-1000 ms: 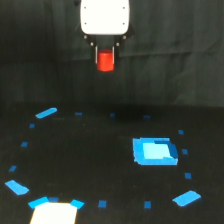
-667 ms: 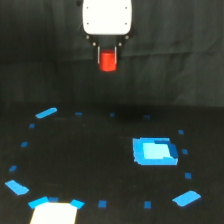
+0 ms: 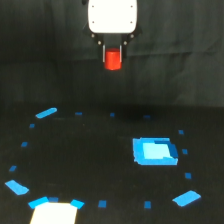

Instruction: Pick up the red object from the table

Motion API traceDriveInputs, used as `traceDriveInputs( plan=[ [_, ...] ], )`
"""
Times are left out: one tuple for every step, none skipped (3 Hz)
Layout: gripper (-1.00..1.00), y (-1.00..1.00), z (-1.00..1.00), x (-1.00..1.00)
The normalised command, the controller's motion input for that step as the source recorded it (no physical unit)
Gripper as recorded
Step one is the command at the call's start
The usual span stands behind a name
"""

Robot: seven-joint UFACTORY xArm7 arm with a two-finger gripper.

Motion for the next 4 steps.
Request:
traceDriveInputs(
  plan=[
    [-1.0,0.28,0.82,0.48],
    [-1.0,-0.43,0.2,0.29],
    [-1.0,-0.28,0.41,0.03],
    [-1.0,0.25,0.5,0.13]
  ],
)
